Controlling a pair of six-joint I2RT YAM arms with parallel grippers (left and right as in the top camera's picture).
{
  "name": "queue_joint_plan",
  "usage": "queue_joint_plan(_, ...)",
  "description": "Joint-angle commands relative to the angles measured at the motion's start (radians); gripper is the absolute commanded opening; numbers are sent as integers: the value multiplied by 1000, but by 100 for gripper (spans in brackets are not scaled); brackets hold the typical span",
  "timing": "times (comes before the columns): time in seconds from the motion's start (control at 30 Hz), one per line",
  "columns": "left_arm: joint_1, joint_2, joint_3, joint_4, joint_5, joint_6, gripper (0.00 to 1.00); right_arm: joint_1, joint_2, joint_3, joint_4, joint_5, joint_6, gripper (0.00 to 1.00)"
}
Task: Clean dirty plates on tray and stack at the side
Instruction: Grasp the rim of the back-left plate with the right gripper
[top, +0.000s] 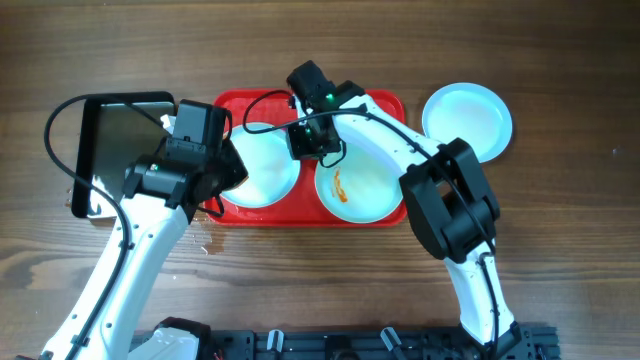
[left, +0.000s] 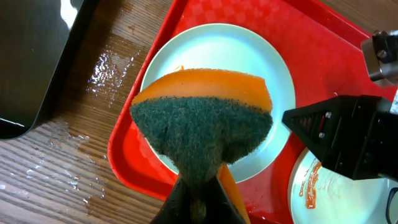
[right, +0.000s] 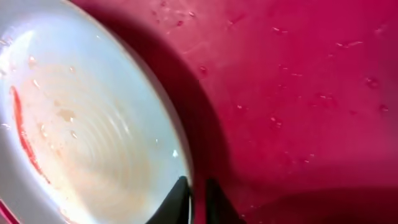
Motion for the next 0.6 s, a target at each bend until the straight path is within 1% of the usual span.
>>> queue_joint_plan(0.0, -3, 0, -3, 5, -2, 23, 4, -4, 21, 5, -32, 43, -2, 24)
queue_joint_plan(0.03, -3, 0, -3, 6, -2, 23, 4, -4, 21, 4, -38, 42, -23, 24)
queue_joint_plan(0.1, -4, 1, -3, 12, -2, 23, 4, 1, 21, 4, -41, 42, -31, 19)
queue_joint_plan(0.2, -4, 1, -3, 15, -2, 23, 4, 9, 21, 4, -40, 43, -31, 18)
queue_joint_plan(0.3, -4, 1, -3, 15, -2, 23, 4, 11, 21, 3, -42, 42, -31, 6)
queue_joint_plan(0.33, -4, 4, -3, 15, -2, 23, 4, 11, 21, 3, -50, 42, -30, 4)
queue_joint_plan(0.47, -4, 27, -4, 15, -1, 23, 4, 15, 21, 3, -80, 34, -28, 4)
queue_joint_plan(0.57, -4, 87, -4, 19, -1, 33, 4, 28, 21, 3, -103, 31, -28, 4)
